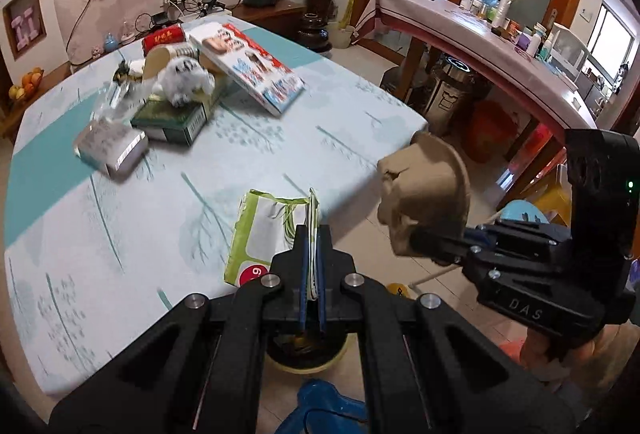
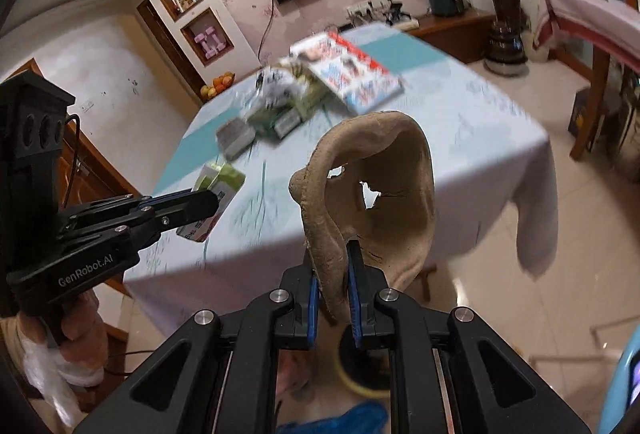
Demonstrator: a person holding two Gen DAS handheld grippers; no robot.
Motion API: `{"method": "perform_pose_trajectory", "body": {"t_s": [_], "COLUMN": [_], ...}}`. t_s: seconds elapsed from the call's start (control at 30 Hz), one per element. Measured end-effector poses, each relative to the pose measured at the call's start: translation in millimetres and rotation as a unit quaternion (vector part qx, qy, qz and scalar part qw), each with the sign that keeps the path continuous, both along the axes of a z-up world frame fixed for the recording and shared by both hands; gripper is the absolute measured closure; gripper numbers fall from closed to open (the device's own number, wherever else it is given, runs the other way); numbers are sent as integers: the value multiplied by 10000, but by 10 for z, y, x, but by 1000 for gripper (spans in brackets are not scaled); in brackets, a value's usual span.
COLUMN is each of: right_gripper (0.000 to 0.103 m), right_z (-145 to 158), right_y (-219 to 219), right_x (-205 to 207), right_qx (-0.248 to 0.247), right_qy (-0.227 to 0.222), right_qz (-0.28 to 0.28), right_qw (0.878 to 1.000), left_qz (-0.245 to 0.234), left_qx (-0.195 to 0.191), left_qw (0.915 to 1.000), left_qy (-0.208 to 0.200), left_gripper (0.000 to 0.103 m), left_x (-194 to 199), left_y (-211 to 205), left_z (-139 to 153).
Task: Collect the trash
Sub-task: 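Carry cup holder and packet over the bin and open both tools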
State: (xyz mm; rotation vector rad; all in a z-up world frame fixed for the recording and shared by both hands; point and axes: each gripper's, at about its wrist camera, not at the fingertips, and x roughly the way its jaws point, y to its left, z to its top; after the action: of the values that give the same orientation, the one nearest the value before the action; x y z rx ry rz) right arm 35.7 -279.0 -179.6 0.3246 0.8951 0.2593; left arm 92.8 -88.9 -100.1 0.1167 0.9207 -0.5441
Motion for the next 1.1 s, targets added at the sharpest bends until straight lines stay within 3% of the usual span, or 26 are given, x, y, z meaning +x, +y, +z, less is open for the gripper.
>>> {"method": "perform_pose_trajectory", "body": {"t_s": [0.33, 0.53, 0.73, 0.97, 1.1], "right_gripper": [91, 91, 91, 91, 91], "right_z": [-575, -1069, -1673, -2224, -2483], "right_y": [79, 80, 50, 167, 189], "right_x": [-372, -321, -212, -54, 49], "right_qx": [-9, 19, 237, 269, 359], "right_qy": [631, 906, 1259, 1684, 1887], "right_qz": [12, -49, -125, 120, 107], "right_qw": [9980, 9959, 9917, 9853, 9813], "left_qz": [-232, -90, 44, -180, -286], "left_qx": [312, 186, 392, 660, 655], "left_qw": [9971, 9942, 9944, 9901, 9885], "left_qy": [653, 1058, 976, 1226, 1333], "left_gripper": [102, 102, 102, 102, 101], "left_x": [-475, -402, -382, -345, -310], "left_y": [-196, -158, -159, -257, -303], "left_z": [-861, -1339, -1835, -2418, -2600]}}
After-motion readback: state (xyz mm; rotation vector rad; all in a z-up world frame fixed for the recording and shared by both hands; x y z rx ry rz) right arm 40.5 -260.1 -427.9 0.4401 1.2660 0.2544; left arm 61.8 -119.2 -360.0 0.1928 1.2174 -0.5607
